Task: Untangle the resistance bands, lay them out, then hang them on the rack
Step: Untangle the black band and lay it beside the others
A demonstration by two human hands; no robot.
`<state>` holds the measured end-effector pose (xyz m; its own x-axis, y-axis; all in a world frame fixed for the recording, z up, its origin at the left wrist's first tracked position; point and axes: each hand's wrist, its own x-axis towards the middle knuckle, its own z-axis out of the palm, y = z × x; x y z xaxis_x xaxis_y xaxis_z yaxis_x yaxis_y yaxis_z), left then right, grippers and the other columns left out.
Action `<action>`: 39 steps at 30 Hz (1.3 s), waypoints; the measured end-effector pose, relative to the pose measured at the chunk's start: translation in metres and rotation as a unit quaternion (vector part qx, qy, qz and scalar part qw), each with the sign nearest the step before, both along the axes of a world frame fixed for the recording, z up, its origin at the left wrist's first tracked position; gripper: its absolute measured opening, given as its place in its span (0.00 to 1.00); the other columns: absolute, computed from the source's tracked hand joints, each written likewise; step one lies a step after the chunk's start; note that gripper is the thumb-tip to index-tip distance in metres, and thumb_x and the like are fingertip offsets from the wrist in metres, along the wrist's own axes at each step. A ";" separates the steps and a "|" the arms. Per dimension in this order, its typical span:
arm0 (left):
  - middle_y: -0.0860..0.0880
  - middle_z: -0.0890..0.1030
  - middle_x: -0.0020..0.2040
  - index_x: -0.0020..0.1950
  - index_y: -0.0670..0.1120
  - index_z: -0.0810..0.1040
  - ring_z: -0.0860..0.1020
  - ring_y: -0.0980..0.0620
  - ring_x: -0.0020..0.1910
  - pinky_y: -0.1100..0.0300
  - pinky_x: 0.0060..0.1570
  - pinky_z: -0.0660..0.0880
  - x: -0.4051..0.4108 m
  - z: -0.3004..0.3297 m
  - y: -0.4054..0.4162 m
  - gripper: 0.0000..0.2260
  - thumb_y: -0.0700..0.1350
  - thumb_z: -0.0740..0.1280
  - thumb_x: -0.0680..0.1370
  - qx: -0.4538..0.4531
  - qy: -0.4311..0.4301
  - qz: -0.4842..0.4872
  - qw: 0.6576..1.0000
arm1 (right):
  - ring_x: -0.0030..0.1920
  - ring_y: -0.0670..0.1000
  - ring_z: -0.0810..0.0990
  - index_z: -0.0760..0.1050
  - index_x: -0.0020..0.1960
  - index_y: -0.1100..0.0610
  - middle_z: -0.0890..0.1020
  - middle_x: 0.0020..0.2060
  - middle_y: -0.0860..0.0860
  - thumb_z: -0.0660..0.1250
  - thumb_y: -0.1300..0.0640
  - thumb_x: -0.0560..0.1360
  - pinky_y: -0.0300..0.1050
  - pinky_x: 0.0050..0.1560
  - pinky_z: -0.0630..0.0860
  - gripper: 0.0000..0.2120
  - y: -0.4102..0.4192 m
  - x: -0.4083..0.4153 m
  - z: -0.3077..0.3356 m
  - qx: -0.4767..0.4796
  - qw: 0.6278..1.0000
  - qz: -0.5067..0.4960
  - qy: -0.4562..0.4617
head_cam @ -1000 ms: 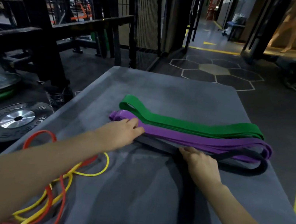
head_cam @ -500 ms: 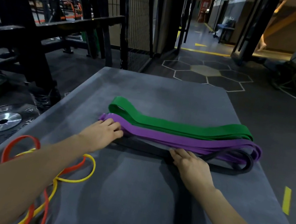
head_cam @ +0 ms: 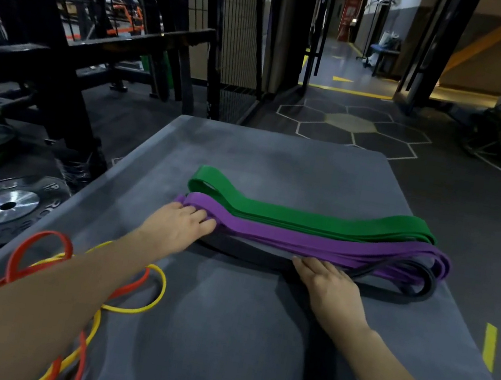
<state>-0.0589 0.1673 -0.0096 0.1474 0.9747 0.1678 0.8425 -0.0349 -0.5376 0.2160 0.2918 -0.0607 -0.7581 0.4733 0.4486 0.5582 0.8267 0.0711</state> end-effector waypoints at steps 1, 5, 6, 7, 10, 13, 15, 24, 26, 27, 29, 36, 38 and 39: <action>0.47 0.78 0.40 0.52 0.48 0.74 0.80 0.47 0.37 0.59 0.29 0.69 0.000 -0.005 -0.003 0.13 0.38 0.57 0.70 -0.014 -0.040 0.027 0.999 | 0.36 0.51 0.82 0.82 0.51 0.53 0.83 0.42 0.46 0.52 0.58 0.65 0.41 0.32 0.78 0.23 0.000 0.000 -0.001 0.000 1.000 0.000 0.003; 0.47 0.75 0.58 0.64 0.48 0.66 0.75 0.46 0.58 0.53 0.49 0.72 -0.003 -0.007 -0.013 0.13 0.47 0.57 0.80 -0.117 -0.143 0.175 0.967 | 0.37 0.50 0.82 0.82 0.51 0.53 0.83 0.42 0.46 0.52 0.58 0.65 0.39 0.33 0.77 0.23 0.000 0.000 -0.002 0.012 1.000 -0.004 0.004; 0.45 0.76 0.58 0.63 0.47 0.67 0.76 0.45 0.57 0.54 0.51 0.72 -0.004 0.000 -0.012 0.13 0.48 0.58 0.80 -0.131 -0.201 0.173 0.955 | 0.37 0.50 0.82 0.83 0.51 0.53 0.83 0.42 0.46 0.52 0.58 0.65 0.39 0.33 0.77 0.23 0.000 -0.001 -0.002 0.013 1.000 -0.004 0.008; 0.44 0.78 0.56 0.61 0.46 0.70 0.77 0.44 0.55 0.55 0.51 0.71 -0.007 0.009 -0.010 0.12 0.49 0.58 0.80 -0.148 -0.266 0.164 0.938 | 0.37 0.51 0.82 0.83 0.51 0.53 0.83 0.42 0.46 0.52 0.58 0.65 0.39 0.33 0.78 0.23 0.000 -0.001 -0.002 0.014 1.000 -0.004 0.011; 0.44 0.80 0.48 0.53 0.43 0.76 0.78 0.45 0.49 0.59 0.48 0.70 -0.017 0.025 0.000 0.08 0.47 0.62 0.79 -0.196 -0.387 0.149 0.889 | 0.37 0.52 0.83 0.83 0.51 0.54 0.84 0.42 0.47 0.52 0.59 0.65 0.40 0.34 0.78 0.23 -0.002 -0.002 -0.003 0.016 1.000 -0.004 0.015; 0.43 0.77 0.55 0.58 0.46 0.74 0.76 0.44 0.55 0.55 0.52 0.71 -0.019 0.014 0.004 0.09 0.45 0.60 0.79 -0.236 -0.285 0.185 0.910 | 0.37 0.52 0.83 0.83 0.51 0.54 0.84 0.42 0.47 0.52 0.59 0.65 0.40 0.35 0.78 0.23 -0.002 -0.001 -0.003 0.016 1.000 -0.002 0.014; 0.45 0.74 0.56 0.61 0.48 0.72 0.75 0.46 0.56 0.53 0.51 0.71 -0.020 -0.003 -0.001 0.12 0.42 0.59 0.79 -0.157 -0.158 0.142 0.965 | 0.38 0.52 0.83 0.82 0.51 0.54 0.83 0.43 0.47 0.52 0.59 0.65 0.41 0.36 0.78 0.24 -0.002 -0.001 -0.003 0.018 1.000 -0.003 0.013; 0.48 0.76 0.56 0.58 0.49 0.70 0.75 0.49 0.57 0.53 0.53 0.72 -0.027 -0.005 -0.021 0.15 0.57 0.59 0.78 -0.120 -0.204 0.139 0.962 | 0.40 0.53 0.83 0.82 0.53 0.54 0.83 0.44 0.48 0.53 0.59 0.65 0.43 0.40 0.79 0.24 -0.003 -0.001 -0.007 0.019 1.000 -0.014 0.013; 0.49 0.76 0.55 0.57 0.47 0.69 0.75 0.48 0.56 0.55 0.50 0.71 -0.022 0.002 -0.023 0.14 0.55 0.60 0.78 -0.108 -0.227 0.125 0.960 | 0.41 0.53 0.82 0.81 0.55 0.55 0.83 0.43 0.49 0.52 0.60 0.66 0.48 0.48 0.79 0.24 -0.002 -0.001 -0.007 0.025 0.999 -0.022 0.014; 0.49 0.76 0.53 0.56 0.47 0.69 0.76 0.48 0.53 0.57 0.48 0.70 -0.020 0.006 -0.025 0.13 0.55 0.61 0.78 -0.103 -0.258 0.120 0.953 | 0.41 0.53 0.82 0.81 0.56 0.56 0.82 0.43 0.49 0.52 0.61 0.66 0.50 0.52 0.78 0.25 -0.002 -0.002 -0.008 0.032 0.999 -0.025 0.014; 0.50 0.74 0.48 0.52 0.47 0.68 0.74 0.50 0.47 0.59 0.44 0.68 -0.020 0.019 -0.028 0.13 0.55 0.64 0.76 -0.097 -0.316 0.110 0.937 | 0.41 0.54 0.82 0.80 0.57 0.58 0.82 0.41 0.50 0.51 0.62 0.66 0.55 0.55 0.77 0.26 -0.003 -0.002 -0.008 0.047 0.998 -0.026 0.017; 0.49 0.70 0.55 0.57 0.49 0.69 0.71 0.50 0.58 0.53 0.57 0.71 -0.031 -0.006 -0.017 0.21 0.62 0.64 0.73 -0.134 -0.252 0.139 0.948 | 0.38 0.54 0.81 0.79 0.58 0.57 0.82 0.42 0.50 0.51 0.60 0.66 0.45 0.45 0.78 0.26 -0.006 -0.001 -0.008 0.045 0.998 -0.026 0.024; 0.49 0.69 0.57 0.60 0.50 0.68 0.70 0.49 0.60 0.52 0.59 0.70 -0.035 -0.012 -0.016 0.24 0.64 0.64 0.72 -0.144 -0.282 0.151 0.937 | 0.39 0.54 0.81 0.79 0.59 0.57 0.82 0.43 0.50 0.51 0.61 0.66 0.44 0.43 0.79 0.27 -0.005 -0.001 -0.008 0.040 0.999 -0.028 0.023; 0.49 0.69 0.58 0.62 0.51 0.67 0.69 0.49 0.61 0.52 0.60 0.70 -0.037 -0.011 -0.016 0.25 0.64 0.65 0.71 -0.146 -0.300 0.155 0.930 | 0.39 0.54 0.81 0.79 0.60 0.57 0.82 0.43 0.49 0.51 0.61 0.66 0.44 0.44 0.79 0.27 -0.004 -0.001 -0.008 0.040 0.999 -0.029 0.021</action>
